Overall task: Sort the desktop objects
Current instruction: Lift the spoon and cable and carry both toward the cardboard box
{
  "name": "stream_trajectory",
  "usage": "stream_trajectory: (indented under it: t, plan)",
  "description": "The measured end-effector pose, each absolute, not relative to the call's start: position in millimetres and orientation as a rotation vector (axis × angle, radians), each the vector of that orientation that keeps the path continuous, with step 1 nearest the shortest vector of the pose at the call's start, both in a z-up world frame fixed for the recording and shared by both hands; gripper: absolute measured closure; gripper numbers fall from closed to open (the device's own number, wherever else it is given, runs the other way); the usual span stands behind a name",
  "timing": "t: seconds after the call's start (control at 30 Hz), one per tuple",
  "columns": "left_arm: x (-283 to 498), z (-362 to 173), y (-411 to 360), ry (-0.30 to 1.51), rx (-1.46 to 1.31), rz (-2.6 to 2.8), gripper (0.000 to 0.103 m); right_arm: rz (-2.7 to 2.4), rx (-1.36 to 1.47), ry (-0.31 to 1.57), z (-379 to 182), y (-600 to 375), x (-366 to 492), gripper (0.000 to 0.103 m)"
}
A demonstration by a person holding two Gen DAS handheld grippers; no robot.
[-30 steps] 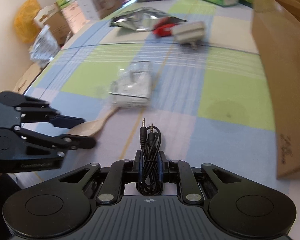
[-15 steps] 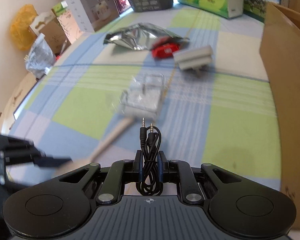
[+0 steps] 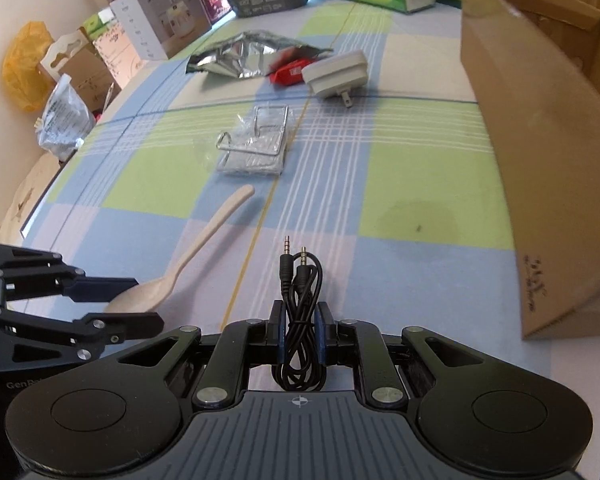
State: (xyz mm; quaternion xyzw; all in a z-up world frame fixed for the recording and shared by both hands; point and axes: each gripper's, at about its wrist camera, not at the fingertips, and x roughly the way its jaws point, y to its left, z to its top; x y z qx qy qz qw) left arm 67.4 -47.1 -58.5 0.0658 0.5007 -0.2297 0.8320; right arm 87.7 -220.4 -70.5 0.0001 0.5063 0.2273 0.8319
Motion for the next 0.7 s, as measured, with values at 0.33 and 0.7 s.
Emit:
stream_trajectory:
  t: [0.33, 0.7]
  plan:
    - [56.9, -26.8, -63.5, 1.0, 0.095, -0.46, 0.076, 0.459, 0.017, 0.991, -29.0, -238.1, 70.4, 0.092]
    - [46.6, 9.4, -88.8, 0.931, 0.076, -0.424, 0.076, 0.431, 0.012, 0.905, 11.2, -260.2, 51.3, 0.092]
